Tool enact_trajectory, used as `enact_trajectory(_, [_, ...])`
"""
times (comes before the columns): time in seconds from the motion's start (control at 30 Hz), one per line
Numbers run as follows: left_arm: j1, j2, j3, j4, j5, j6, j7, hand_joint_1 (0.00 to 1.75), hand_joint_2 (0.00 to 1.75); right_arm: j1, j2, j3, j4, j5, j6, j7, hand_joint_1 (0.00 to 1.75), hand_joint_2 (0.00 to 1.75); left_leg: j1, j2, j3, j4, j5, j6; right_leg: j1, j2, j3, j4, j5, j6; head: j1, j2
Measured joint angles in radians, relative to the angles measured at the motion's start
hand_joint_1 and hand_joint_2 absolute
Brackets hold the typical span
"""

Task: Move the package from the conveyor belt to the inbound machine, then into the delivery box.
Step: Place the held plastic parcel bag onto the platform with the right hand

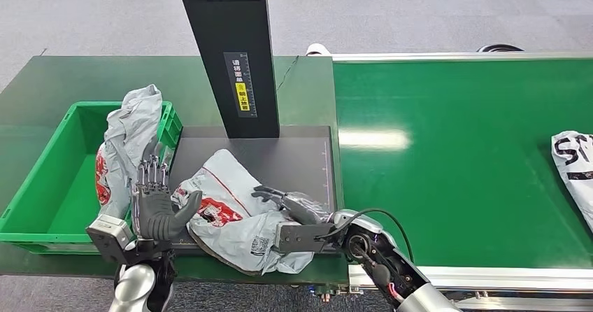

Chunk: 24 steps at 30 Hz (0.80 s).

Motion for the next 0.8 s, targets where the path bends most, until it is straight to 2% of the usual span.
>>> enact_trajectory(0.17, [0.017, 0.000, 0.001, 0.000, -0.037, -0.029, 0.006, 0.00, 1.75, 0.018, 0.008, -0.053, -0.011, -0.013, -0.050, -0.008, 0.00, 1.75, 0.000, 0.000, 0.000, 0.000, 0.000, 0.000, 0.000, 0.000, 0.000, 0.000, 0.000, 0.000, 0.000, 0.000])
enact_trajectory(0.4, [0.031, 0.012, -0.022, 0.007, -0.165, -0.067, 0.064, 0.00, 1.75, 0.053, 0.016, -0.124, -0.059, -0.061, -0.059, -0.053, 0.00, 1.75, 0.000, 0.000, 0.000, 0.000, 0.000, 0.000, 0.000, 0.000, -0.001, 0.000, 0.000, 0.000, 0.000, 0.000])
enact_trajectory(0.8, [0.035, 0.022, -0.034, 0.017, -0.175, -0.067, 0.066, 0.00, 1.75, 0.073, 0.018, -0.159, -0.092, -0.066, -0.059, -0.059, 0.00, 1.75, 0.000, 0.000, 0.000, 0.000, 0.000, 0.000, 0.000, 0.000, -0.001, 0.000, 0.000, 0.000, 0.000, 0.000])
